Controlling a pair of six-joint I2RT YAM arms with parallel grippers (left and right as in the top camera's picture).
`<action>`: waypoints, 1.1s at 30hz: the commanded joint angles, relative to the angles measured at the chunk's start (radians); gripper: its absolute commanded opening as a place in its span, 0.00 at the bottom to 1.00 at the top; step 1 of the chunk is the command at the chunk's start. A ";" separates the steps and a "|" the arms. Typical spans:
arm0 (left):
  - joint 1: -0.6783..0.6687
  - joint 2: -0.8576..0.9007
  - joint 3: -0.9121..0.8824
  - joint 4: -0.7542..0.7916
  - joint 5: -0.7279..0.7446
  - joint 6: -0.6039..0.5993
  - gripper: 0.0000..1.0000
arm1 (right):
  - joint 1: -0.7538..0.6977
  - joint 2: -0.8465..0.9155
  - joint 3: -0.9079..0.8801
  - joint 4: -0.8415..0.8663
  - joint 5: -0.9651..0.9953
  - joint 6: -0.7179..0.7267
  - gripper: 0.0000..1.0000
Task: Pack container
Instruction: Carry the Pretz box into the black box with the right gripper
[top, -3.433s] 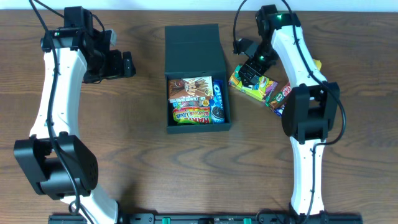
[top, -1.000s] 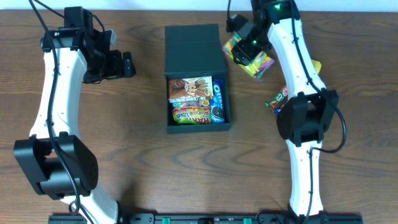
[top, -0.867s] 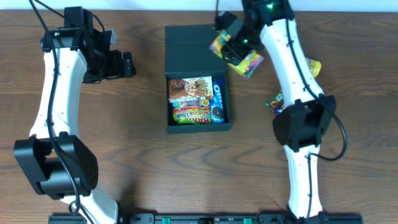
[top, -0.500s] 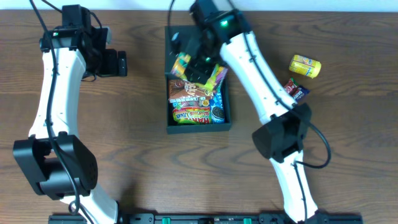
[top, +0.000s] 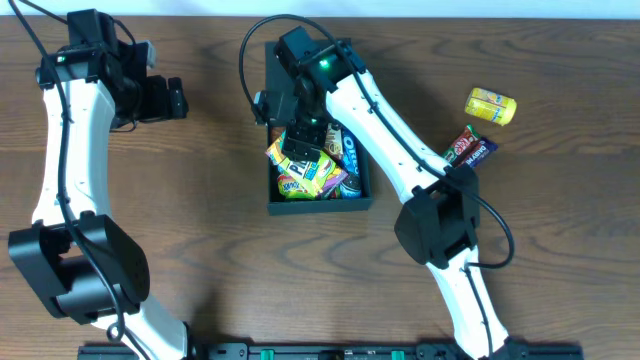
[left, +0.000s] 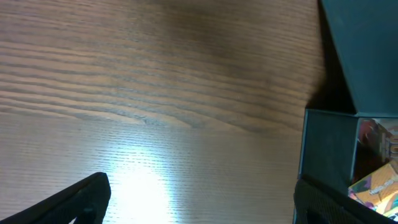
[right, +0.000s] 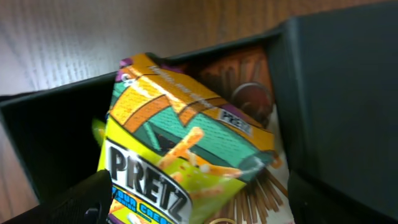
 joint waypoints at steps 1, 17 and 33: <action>0.003 -0.013 0.002 -0.002 0.016 0.021 0.96 | -0.007 -0.036 0.056 0.001 0.022 0.085 0.89; 0.011 -0.013 0.002 0.015 0.034 0.022 0.95 | 0.018 -0.081 -0.044 -0.061 -0.024 0.198 0.99; 0.056 -0.013 0.002 0.016 0.091 0.048 0.96 | 0.089 -0.081 -0.255 0.148 0.141 0.402 0.99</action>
